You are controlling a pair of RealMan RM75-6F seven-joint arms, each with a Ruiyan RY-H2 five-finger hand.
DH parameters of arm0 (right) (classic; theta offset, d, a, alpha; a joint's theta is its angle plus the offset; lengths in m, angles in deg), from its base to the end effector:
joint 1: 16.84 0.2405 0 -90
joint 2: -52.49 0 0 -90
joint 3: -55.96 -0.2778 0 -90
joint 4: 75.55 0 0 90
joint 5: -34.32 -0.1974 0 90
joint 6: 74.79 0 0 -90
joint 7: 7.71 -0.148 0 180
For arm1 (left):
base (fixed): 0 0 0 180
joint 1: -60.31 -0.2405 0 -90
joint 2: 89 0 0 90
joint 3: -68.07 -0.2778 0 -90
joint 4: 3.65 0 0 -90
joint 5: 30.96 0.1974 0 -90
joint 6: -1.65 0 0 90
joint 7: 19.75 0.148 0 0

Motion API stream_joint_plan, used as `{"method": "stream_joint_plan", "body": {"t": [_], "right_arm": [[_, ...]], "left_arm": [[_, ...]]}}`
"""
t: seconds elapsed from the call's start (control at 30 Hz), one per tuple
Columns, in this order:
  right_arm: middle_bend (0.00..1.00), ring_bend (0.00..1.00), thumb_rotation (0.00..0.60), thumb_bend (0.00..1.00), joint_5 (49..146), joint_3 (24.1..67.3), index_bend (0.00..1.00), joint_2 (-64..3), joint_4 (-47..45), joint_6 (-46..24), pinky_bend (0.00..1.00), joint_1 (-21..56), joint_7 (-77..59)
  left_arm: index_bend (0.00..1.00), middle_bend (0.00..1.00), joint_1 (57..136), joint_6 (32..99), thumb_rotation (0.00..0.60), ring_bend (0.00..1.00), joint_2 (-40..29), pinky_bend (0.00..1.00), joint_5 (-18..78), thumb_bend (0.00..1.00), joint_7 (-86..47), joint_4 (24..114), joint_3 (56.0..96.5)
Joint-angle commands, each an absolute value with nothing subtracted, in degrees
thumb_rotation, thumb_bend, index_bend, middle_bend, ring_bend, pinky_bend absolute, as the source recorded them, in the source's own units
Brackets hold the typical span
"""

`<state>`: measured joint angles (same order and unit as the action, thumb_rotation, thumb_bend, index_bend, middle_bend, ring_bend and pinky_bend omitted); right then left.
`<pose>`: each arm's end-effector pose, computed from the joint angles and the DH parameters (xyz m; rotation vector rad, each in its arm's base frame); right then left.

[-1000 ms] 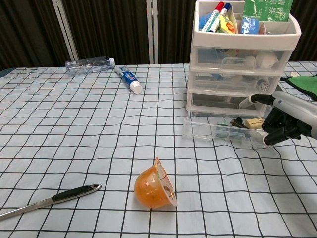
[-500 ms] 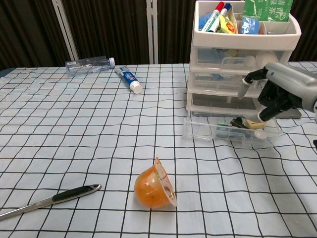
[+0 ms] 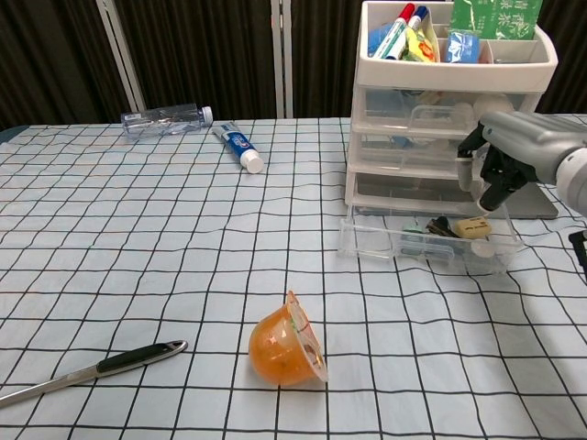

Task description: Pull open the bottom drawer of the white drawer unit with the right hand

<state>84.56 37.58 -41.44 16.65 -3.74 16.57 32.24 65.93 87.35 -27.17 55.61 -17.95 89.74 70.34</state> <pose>-0.1870 -0.3397 0.0144 1.4669 -1.0140 0.8184 -0.3206 0.1878 0.1913 -1.4165 -0.8480 -0.8843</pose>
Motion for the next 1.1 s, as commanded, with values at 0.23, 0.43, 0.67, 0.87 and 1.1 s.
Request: {"method": "stream_joint_plan", "body": {"t": [0.23,0.43,0.67,0.87,1.1], "right_arm": [[1.00,1.00,0.600,0.15,85.04,39.37,0.65,-43.56,12.05,-4.00,0.89,17.82,31.74],[1.00,1.00,0.600,0.18,83.19,40.16,0.57,-43.53,10.87,-6.61,0.89,18.62,31.93],[1.00,1.00,0.600,0.28,81.17,40.06,0.55,-42.57,11.33,-8.35,0.89,19.41,31.70],[1.00,1.00,0.600,0.33,80.61,40.25,0.53,-42.03,11.47,-9.02,0.89,19.91,31.19],[1.00,1.00,0.600,0.36,80.92,42.09,0.49,-40.50,12.95,-9.40,0.89,19.90,31.63]], "left_arm": [[0.00,0.00,66.04,86.98,0.600,0.00,-27.11,0.00,55.43,0.06,-17.78,89.68,70.36],[0.00,0.00,66.02,86.83,0.600,0.00,-27.26,0.00,55.27,0.06,-17.79,89.82,70.34],[0.00,0.00,66.18,86.19,0.600,0.00,-27.37,0.00,54.98,0.06,-17.49,90.03,70.26],[0.00,0.00,66.28,85.95,0.600,0.00,-27.32,0.00,54.99,0.06,-17.22,90.12,70.21],[0.00,0.00,66.32,85.83,0.600,0.00,-27.36,0.00,54.94,0.06,-17.26,90.15,70.20]]}}
